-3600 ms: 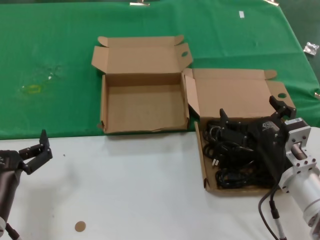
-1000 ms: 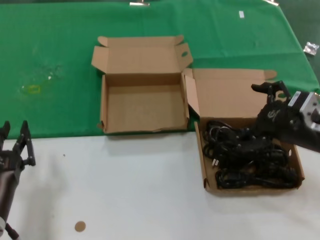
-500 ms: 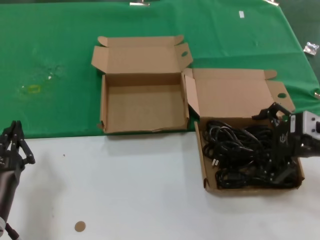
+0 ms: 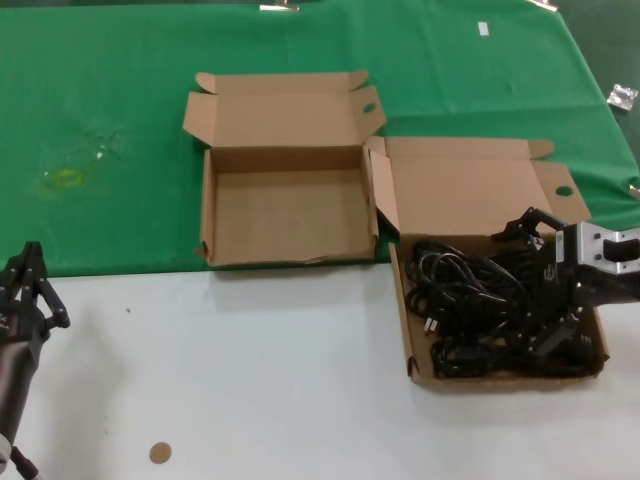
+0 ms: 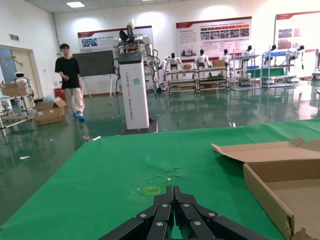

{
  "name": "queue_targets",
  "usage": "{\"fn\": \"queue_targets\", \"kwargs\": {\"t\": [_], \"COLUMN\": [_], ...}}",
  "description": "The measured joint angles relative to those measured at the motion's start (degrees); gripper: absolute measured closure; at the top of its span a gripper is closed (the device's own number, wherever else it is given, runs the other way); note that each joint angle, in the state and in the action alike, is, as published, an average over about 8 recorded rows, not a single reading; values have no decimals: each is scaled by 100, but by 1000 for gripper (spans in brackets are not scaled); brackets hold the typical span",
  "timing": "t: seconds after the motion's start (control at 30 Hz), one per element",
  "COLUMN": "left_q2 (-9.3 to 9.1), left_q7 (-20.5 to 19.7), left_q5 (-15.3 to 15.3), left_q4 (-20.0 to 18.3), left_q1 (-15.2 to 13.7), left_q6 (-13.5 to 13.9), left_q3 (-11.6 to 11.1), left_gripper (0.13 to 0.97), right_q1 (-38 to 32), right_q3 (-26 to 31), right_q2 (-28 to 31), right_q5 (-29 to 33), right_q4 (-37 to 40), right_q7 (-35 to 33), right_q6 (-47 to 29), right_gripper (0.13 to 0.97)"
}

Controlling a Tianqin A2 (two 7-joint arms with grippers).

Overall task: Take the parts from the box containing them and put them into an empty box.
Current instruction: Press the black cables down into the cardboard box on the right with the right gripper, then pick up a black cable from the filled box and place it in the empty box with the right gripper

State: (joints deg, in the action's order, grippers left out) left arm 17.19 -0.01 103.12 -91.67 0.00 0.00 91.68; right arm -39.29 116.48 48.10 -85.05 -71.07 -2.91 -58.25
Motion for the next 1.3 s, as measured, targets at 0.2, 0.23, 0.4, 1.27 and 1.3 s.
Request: {"fn": "queue_targets", "kwargs": {"t": [0.2,0.23,0.4,1.27,1.3], "left_q2": [0,0,0,0,0], "left_q7": [0,0,0,0,0], "left_q5": [0,0,0,0,0], "left_q4": [0,0,0,0,0], "left_q1": [0,0,0,0,0], "left_q6": [0,0,0,0,0], "left_q3": [0,0,0,0,0], "left_gripper": [945,945,945,945,945], "right_q1": [-15,1,146,301,280], "right_q3": [-30,-40,-98,-144,-143], "right_q2": [-41,-32,58,66,60], "right_q5": [68,70,56,242,244], "right_q4": [56,36,-158,-404,-399], "right_q7": [-50,-45,26,94,93], "right_q6": [-35,-43,-91,-148,-163], "right_gripper": [176,187,247,724,746]}}
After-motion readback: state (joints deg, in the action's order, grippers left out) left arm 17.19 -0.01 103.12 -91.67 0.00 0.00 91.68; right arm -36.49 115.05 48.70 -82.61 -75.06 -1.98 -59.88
